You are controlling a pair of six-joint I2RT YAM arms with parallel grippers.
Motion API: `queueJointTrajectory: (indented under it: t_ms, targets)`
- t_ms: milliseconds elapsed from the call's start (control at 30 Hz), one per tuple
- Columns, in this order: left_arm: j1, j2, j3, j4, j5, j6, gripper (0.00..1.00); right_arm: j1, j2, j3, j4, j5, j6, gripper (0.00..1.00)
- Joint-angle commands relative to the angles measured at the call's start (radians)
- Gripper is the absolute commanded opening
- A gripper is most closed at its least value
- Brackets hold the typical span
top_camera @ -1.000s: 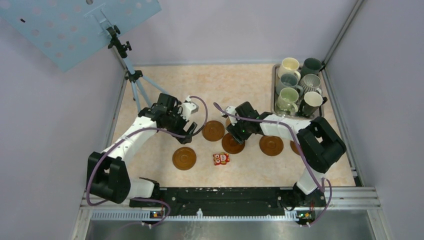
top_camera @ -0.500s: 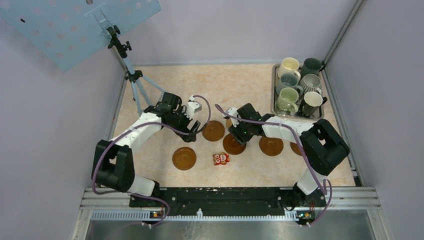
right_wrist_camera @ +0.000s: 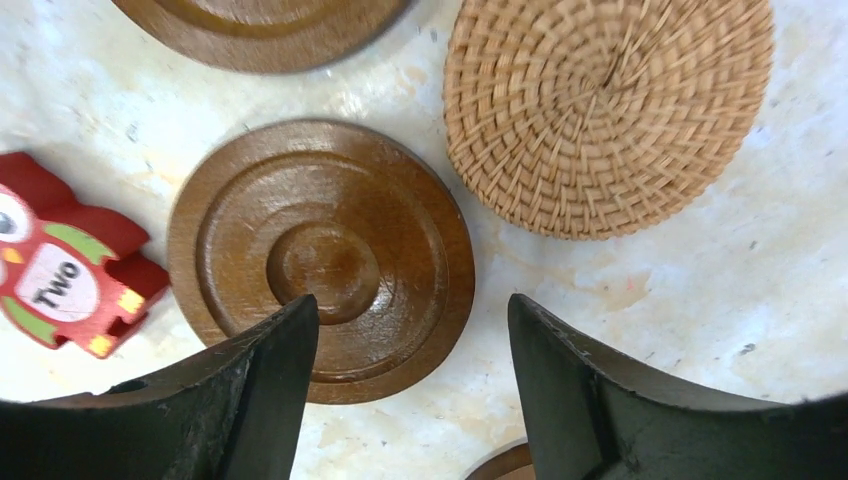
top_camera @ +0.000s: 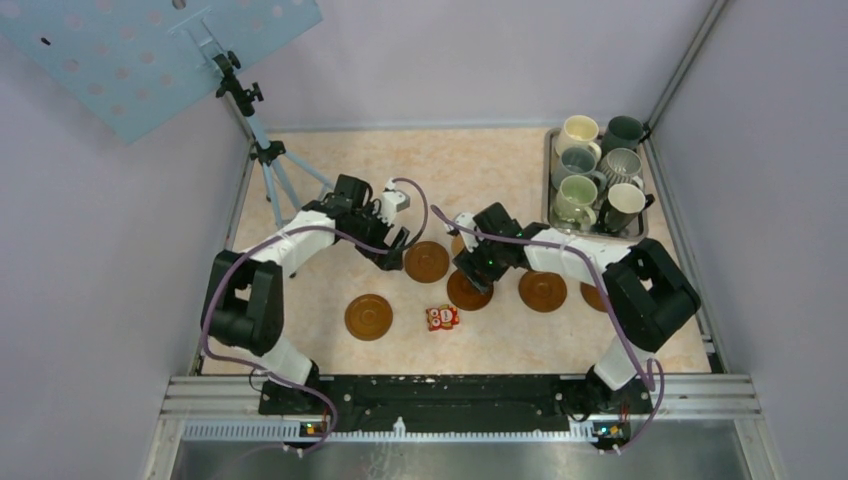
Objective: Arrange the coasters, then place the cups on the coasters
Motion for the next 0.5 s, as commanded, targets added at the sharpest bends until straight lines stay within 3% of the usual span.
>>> queueJointTrajectory:
  t_ms: [0,467]
  targets:
    - [0.005,0.076,0.089,0.082,0.042,-0.053,0.99,-0.012,-0.030,0.130,-0.032,-0.037,0.029,0.69]
    - [-0.047,0.314,0.276,0.138,0.030,-0.049,0.87,-0.166,-0.125,0.117,-0.085,-0.110,0.027,0.70]
